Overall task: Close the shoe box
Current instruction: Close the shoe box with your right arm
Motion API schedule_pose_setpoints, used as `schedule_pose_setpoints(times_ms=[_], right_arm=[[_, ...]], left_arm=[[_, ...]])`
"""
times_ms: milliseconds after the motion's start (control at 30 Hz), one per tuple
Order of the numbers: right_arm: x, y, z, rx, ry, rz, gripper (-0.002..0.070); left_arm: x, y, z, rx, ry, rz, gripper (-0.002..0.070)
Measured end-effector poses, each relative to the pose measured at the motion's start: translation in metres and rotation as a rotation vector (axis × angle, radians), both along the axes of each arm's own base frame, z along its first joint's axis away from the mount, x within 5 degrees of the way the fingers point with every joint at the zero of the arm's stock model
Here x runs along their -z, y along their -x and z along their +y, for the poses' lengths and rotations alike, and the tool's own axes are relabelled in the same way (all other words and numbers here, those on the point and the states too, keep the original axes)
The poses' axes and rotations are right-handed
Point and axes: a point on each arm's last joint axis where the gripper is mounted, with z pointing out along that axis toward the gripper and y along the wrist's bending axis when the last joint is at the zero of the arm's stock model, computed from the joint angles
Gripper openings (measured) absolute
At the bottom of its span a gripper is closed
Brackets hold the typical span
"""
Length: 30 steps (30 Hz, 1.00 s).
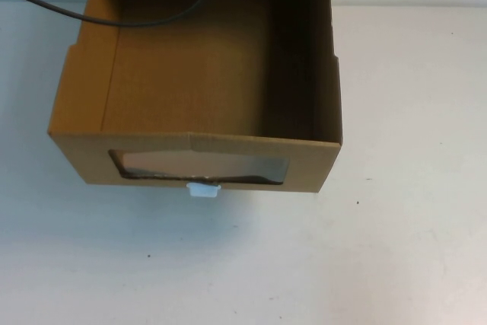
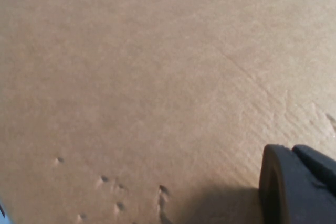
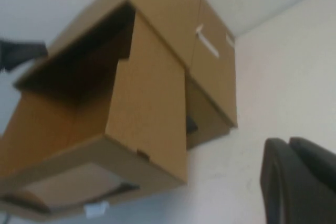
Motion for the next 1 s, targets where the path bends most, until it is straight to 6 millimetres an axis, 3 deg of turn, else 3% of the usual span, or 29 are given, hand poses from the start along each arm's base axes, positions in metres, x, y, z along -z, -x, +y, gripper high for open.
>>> schedule_pose_setpoints(times_ms=[100,300,567,833,1000], right_arm=[[-0.022,-0.004,0.008,-0.109,0.142,0.128,-0.0013],[-0.056,-0.016,0.015,-0.266,0.371,0.214,-0.0013],[-0.067,-0.040,0.030,-0.484,0.472,0.297,-0.0011],[-0.090,-0.096,0.079,-0.721,0.549,0.361,-0.0011],[-0.110,-0.117,0.124,-0.843,0.580,0.286,-0.0011]], left_arm=[[0.000,0.000,0.000,0.000,0.000,0.000,-0.0003],[0.000,0.000,0.000,0.000,0.000,-0.001,-0.0003],[0.000,0.000,0.000,0.000,0.001,0.000,-0.0003],[0.000,0.000,0.000,-0.002,0.004,0.002,-0.0003],[0.000,0.000,0.000,-0.004,0.006,0.005,-0.0003]])
